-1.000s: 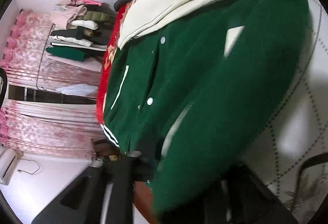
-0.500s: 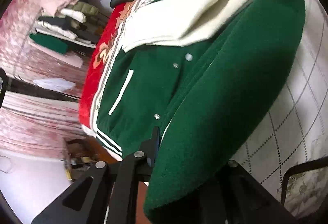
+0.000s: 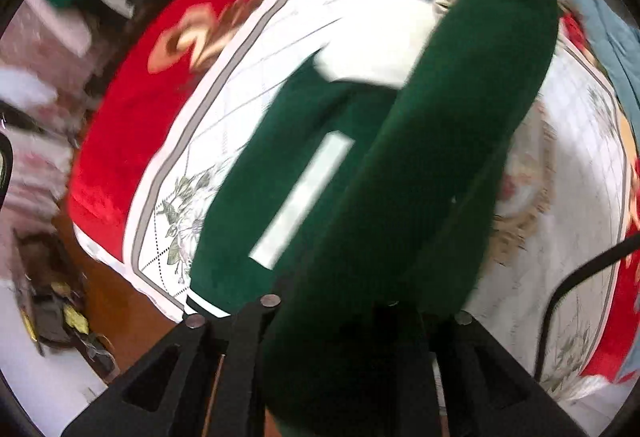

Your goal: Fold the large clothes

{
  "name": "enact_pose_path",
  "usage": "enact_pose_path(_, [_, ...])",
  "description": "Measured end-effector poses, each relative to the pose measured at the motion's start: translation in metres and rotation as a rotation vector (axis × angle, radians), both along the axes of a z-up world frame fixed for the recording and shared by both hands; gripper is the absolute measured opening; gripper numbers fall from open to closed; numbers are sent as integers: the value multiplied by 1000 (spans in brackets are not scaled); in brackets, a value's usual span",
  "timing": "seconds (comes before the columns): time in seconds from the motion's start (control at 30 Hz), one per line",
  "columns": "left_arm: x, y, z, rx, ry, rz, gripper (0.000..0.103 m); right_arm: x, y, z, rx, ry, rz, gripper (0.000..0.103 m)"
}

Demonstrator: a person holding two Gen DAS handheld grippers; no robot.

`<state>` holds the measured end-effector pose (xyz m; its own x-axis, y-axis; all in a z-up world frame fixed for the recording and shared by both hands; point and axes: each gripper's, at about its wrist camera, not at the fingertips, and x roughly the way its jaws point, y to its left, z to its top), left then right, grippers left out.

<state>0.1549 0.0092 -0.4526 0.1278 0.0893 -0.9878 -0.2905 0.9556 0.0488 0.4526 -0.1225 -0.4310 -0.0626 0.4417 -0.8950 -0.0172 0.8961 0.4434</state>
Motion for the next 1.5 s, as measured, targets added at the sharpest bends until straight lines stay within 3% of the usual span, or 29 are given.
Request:
enact_pose_path(0.1, [3, 62, -46, -148, 61, 100, 31, 9, 56, -40, -85, 46, 41, 15])
enact_pose_path(0.17, [-2, 99, -65, -226, 74, 161, 50, 12, 75, -62, -116, 77, 49, 20])
enact_pose_path(0.2, [-5, 106, -71, -243, 79, 184, 57, 16, 89, -77, -131, 104, 52, 29])
enact_pose_path(0.23, [-10, 122, -78, -273, 74, 226, 70, 17, 91, -84, -132, 116, 49, 40])
enact_pose_path(0.27, [-15, 131, -81, -291, 62, 248, 73, 19, 98, -92, -123, 137, 44, 44])
enact_pose_path(0.33, [-27, 151, -85, -286, 64, 308, 74, 21, 102, -96, -80, 147, 50, 55])
enact_pose_path(0.4, [-41, 168, -91, -258, 86, 368, 88, 22, 104, -92, 30, 154, 87, 55])
enact_pose_path(0.47, [-59, 183, -96, -197, 126, 438, 90, 21, 97, -78, 85, 134, 125, 55])
enact_pose_path(0.57, [-76, 189, -98, -154, 168, 500, 90, 18, 65, -49, 113, 67, 132, 56])
enact_pose_path(0.7, [-80, 165, -72, -149, 111, 519, 90, 15, -23, -27, 67, -58, 31, 65])
enact_pose_path(0.77, [-74, 146, -62, -148, 88, 500, 99, 16, -65, -32, 40, -81, -25, 67])
enact_pose_path(0.9, [-45, 100, -61, -95, 83, 400, 99, 28, -141, -94, 44, -38, -127, 67])
enact_pose_path(1.03, [-13, 72, -66, -1, 95, 323, 99, 43, -154, -162, 241, 48, -158, 69])
enact_pose_path(1.1, [-8, 65, -64, 29, 92, 314, 99, 49, -152, -179, 349, 19, -190, 65])
enact_pose_path(1.13, [-3, 61, -62, 46, 88, 310, 99, 48, -152, -179, 365, -3, -199, 46])
enact_pose_path(1.2, [4, 55, -59, 73, 80, 304, 99, 43, -152, -178, 384, -25, -218, 25])
enact_pose_path(1.23, [8, 50, -54, 89, 76, 291, 99, 39, -158, -176, 396, -16, -259, 20])
enact_pose_path(1.33, [9, 33, -44, 119, 65, 252, 99, 15, -186, -159, 434, -5, -405, 18])
enact_pose_path(1.43, [18, 38, -39, 134, 59, 204, 99, -34, -235, -129, 402, -29, -537, 18])
enact_pose_path(1.5, [19, 37, -38, 143, 52, 162, 99, -90, -287, -110, 331, -13, -673, 18])
